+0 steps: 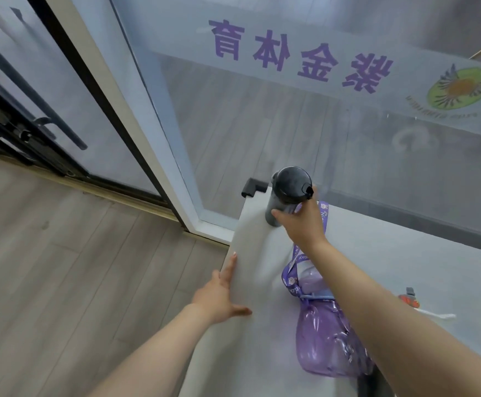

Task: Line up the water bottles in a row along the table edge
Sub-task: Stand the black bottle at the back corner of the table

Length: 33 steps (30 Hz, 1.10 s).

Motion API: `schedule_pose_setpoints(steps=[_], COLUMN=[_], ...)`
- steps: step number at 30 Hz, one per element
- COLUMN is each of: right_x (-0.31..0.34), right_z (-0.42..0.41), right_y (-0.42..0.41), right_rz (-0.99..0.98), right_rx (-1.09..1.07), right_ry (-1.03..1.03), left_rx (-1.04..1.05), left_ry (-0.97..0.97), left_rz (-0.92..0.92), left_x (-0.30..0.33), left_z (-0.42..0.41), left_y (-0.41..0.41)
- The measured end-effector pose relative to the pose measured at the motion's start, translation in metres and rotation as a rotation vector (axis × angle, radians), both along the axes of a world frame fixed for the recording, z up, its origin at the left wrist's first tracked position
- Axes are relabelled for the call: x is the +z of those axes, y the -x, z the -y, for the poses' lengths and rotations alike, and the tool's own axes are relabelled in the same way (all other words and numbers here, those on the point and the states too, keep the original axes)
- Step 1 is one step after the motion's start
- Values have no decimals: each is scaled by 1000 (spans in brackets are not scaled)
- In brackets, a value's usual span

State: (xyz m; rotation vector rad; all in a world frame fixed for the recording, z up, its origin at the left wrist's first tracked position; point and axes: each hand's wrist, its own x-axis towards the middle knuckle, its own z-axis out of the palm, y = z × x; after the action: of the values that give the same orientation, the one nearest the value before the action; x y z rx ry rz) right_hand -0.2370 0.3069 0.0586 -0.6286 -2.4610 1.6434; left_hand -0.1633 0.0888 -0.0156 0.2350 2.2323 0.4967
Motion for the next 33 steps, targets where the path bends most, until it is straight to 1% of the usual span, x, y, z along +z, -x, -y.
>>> schedule_pose_setpoints(steps=[4, 14, 16, 19, 21, 23, 26, 28, 30, 33], right_x=[-3, -11, -13, -17, -13, -4, 15, 26, 36, 46], right_z=[-3, -3, -4, -10, -18, -27, -41, -48, -53, -60], right_y=[18, 39, 38, 31, 20, 1, -42, -76, -107, -144], right_rz=[-8, -21, 15, 124, 215, 256, 217, 192, 186, 180], right_rx=[35, 61, 76, 115, 100, 88, 62, 35, 8, -39], right_ry=[1, -46, -64, -98, -95, -117, -146, -150, -151, -167], left_rx=[35, 38, 33, 7, -7, -41, -122, -176, -210, -215], left_ry=[3, 26, 34, 53, 74, 114, 165, 160, 117, 38], left_rz=[28, 13, 0, -69, -152, -230, -347, -411, -415, -346], left_x=[1, 3, 5, 7, 7, 7, 10, 13, 16, 19], left_z=[0, -2, -2, -3, -5, -8, -13, -18, -24, -35], left_y=[1, 1, 0, -3, -6, -13, -24, -30, -37, -46])
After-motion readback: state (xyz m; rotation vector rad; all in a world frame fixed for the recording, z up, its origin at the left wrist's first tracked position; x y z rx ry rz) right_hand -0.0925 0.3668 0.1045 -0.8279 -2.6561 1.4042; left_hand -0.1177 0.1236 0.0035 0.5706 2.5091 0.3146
